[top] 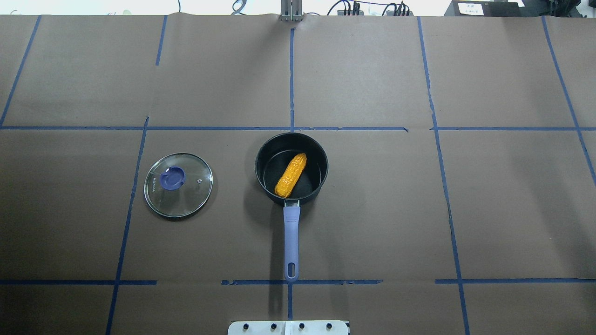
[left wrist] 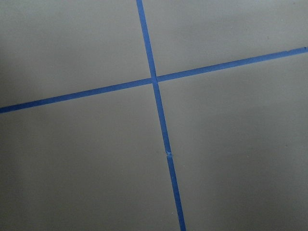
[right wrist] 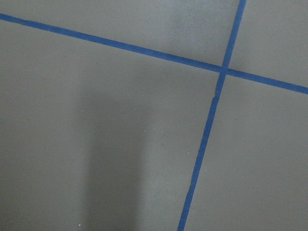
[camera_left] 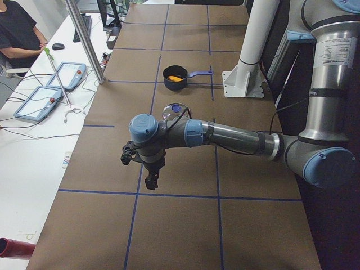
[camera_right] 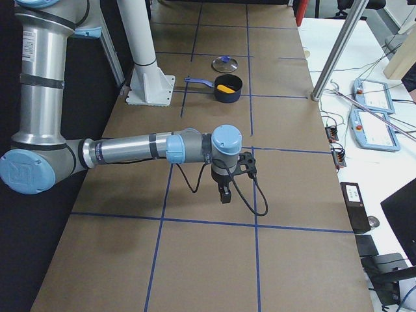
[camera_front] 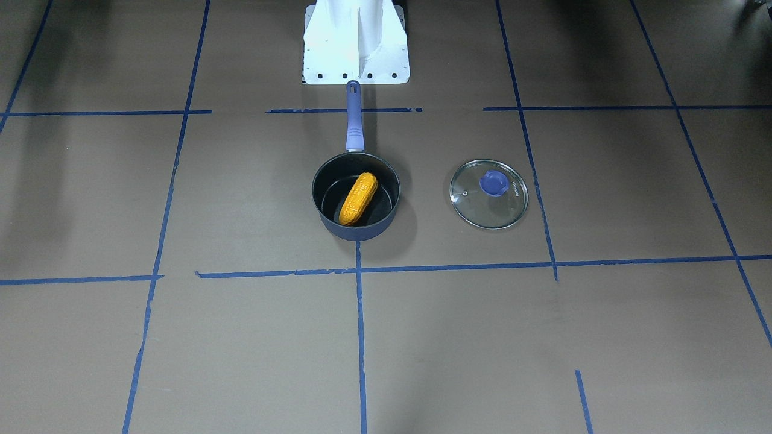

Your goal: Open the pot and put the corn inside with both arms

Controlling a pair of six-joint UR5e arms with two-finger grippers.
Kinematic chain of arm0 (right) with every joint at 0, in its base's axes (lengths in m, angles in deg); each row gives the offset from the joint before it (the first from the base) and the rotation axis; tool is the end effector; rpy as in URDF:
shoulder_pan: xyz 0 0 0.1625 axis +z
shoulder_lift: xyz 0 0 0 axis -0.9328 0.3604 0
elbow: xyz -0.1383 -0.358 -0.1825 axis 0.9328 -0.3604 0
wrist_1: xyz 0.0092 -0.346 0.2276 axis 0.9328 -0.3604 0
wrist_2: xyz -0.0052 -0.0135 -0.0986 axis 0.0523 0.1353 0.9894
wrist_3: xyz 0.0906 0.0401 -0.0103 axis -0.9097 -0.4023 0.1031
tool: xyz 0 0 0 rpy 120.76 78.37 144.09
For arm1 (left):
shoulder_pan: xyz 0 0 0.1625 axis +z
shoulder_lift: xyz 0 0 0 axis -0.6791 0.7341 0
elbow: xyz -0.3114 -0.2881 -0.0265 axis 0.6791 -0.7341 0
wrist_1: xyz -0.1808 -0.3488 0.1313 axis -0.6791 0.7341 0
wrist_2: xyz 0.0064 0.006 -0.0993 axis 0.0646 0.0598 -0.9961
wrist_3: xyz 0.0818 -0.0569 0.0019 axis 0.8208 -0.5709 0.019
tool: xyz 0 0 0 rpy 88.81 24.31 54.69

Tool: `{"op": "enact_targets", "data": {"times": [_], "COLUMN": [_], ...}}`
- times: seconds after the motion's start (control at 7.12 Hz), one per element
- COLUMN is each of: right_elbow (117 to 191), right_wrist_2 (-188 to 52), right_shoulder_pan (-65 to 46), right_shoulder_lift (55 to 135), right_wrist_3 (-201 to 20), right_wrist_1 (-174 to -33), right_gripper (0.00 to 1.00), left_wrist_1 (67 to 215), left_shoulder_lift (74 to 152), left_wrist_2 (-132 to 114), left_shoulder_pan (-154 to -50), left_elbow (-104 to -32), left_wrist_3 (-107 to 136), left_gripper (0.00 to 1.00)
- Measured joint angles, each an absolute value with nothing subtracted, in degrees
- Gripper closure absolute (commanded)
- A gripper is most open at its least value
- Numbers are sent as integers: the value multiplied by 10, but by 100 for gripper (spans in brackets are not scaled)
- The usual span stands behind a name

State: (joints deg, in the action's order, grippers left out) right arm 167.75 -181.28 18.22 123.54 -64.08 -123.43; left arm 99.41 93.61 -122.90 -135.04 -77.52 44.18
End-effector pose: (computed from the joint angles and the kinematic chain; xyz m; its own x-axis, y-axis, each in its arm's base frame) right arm 0.0398 -0.4328 0.5886 0.6730 -0.2381 0.7003 0.1700 0.9712 0.1668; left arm -0.0813 -0.4767 0.5925 0.6864 0.1758 -0.7056 -0.1422 0.9841 0.1068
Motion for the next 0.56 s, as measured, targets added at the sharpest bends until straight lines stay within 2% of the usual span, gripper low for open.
{"op": "enact_targets", "data": {"times": [0.56], "right_elbow": [1683], "right_wrist_2": [-1800], "right_shoulder_pan": [212], "right_shoulder_lift": [1260], "right_wrist_3": [-622], "right_wrist_1": [-1245], "right_gripper": [0], "left_wrist_1": [992], "left_shoulder_lift": [890], "left_wrist_2": [-1229], "left_shoulder_pan": [-1351], "left_elbow": [-817], "left_wrist_3": [433], "left_gripper": [0]}}
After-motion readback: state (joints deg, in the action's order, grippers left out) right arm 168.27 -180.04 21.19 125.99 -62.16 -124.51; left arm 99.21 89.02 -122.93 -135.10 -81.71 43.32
